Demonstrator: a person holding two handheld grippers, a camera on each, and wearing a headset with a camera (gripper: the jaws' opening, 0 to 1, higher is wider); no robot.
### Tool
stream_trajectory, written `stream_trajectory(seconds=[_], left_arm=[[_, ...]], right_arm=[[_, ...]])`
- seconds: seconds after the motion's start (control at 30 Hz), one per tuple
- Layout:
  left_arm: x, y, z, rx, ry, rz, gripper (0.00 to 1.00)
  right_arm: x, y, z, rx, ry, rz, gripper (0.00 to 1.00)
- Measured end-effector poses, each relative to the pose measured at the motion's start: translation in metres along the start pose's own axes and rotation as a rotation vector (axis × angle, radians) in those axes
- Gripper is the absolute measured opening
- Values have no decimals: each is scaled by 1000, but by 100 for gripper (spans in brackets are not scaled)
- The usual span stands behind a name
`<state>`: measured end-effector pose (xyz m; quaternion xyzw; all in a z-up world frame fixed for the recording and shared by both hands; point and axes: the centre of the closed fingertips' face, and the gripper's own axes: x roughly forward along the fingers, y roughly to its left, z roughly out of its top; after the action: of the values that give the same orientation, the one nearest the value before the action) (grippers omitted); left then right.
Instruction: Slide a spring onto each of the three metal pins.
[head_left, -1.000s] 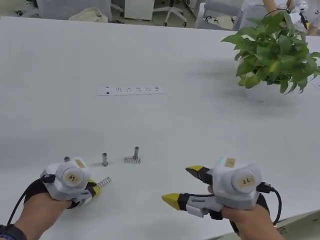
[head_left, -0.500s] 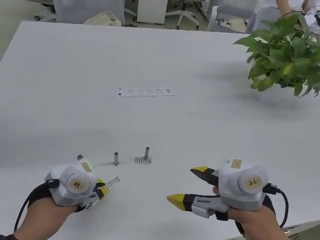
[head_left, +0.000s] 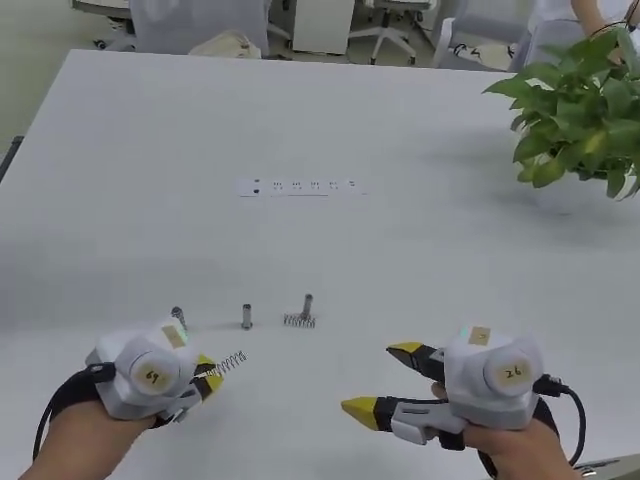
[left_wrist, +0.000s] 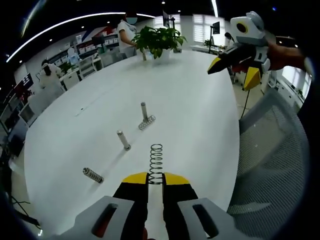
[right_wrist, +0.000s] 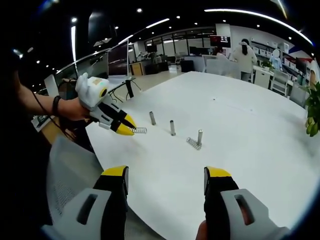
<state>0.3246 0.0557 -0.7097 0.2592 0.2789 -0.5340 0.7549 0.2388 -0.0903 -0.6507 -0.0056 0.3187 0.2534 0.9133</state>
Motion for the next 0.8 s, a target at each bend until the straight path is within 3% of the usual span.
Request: stream_trajectory(seconds=[0.2, 0.8], left_arm=[[-11, -6, 9, 24, -22, 7, 2], [-27, -21, 20, 76, -38, 0, 2]], right_arm=[[0, 1, -2, -6, 7, 15, 60], [14, 17, 2, -34, 14, 88, 58]])
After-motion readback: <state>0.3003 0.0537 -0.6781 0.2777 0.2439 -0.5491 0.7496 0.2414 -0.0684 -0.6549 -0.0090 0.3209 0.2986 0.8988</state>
